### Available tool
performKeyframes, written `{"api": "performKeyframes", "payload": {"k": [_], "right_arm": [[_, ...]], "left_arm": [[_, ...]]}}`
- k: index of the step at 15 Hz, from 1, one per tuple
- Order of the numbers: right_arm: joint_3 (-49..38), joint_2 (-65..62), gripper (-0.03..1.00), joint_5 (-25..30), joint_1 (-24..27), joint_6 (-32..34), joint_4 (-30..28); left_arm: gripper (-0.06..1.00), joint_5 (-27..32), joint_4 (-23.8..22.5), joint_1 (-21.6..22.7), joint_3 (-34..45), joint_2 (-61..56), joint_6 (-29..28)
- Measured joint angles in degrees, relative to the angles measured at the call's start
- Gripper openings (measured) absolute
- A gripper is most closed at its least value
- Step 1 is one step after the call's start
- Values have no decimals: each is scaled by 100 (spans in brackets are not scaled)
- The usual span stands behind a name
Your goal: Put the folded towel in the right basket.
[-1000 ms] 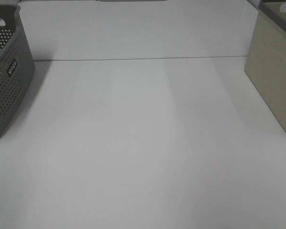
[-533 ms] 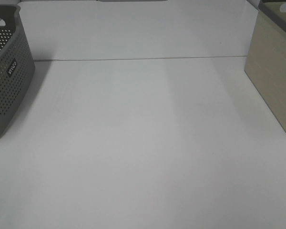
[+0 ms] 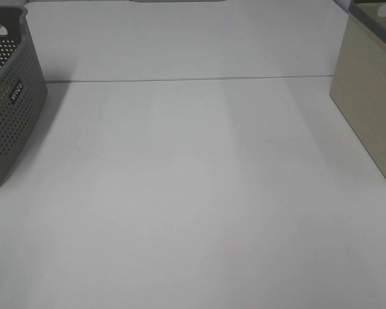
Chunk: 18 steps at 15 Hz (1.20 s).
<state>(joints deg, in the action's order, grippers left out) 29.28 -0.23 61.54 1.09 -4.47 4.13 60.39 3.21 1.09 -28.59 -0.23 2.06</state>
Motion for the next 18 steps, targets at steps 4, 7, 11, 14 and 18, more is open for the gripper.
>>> {"api": "performKeyframes", "payload": {"k": [4,7,11,14,18], "right_arm": [[0,-11,70,-17,0,0,6],[0,-11,70,-17,0,0,6],[0,-11,70,-17,0,0,6],[0,-11,70,-23,0,0,6],[0,-11,70,-17,0,0,6]], "left_arm": [[97,0,0,0,0,0,0],[97,0,0,0,0,0,0],[97,0,0,0,0,0,0],[97,0,0,0,0,0,0],[97,0,0,0,0,0,0]]}}
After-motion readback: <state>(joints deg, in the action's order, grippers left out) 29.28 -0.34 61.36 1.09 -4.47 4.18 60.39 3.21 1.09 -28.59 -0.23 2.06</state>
